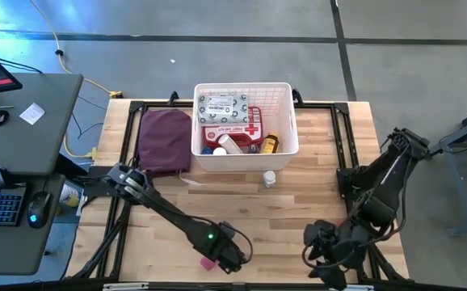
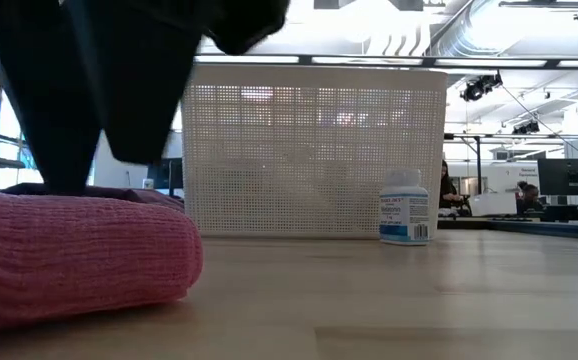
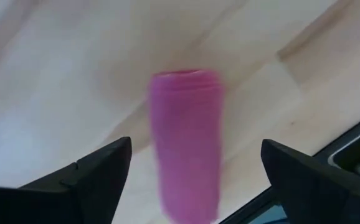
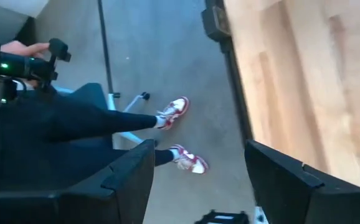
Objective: Pick & place medical supplies in basket/bin
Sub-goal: Put the pink rolled bandage into the white bin
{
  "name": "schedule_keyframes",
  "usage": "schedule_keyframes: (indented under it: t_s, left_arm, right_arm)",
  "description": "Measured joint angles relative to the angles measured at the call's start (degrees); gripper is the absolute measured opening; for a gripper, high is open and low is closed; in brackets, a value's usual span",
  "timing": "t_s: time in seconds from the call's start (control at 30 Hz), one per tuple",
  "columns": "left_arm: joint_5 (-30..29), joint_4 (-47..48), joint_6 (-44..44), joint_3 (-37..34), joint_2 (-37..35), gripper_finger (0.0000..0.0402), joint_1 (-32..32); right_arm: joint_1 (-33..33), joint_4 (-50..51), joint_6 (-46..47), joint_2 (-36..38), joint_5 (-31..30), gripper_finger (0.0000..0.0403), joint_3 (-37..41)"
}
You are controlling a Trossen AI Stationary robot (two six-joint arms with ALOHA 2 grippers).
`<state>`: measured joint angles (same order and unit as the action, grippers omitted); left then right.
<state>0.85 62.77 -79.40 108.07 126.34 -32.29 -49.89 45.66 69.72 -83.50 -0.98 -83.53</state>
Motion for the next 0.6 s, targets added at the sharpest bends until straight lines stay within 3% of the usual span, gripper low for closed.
schedule_keyframes:
  t_s: [0.2, 0.33, 0.6]
  left_arm:
    - [2.4, -3.1, -1.4, 0.0, 3.8, 0.0368, 0.0]
    - [7.5, -1.8, -2.1, 0.0, 5.4, 0.0340, 0.0]
    - [12.8, -1.4, -2.5, 0.2, 5.9, 0.0248, 0.7]
  right_arm:
    - [-0.5, 3.4, -2.8, 0.7, 1.5, 0.0238, 0.0]
    - [-2.3, 6.3, -5.2, 1.0, 0.5, 0.0238, 0.0]
    - [-3.4, 13.2, -12.0, 1.4, -1.1, 0.0238, 0.0]
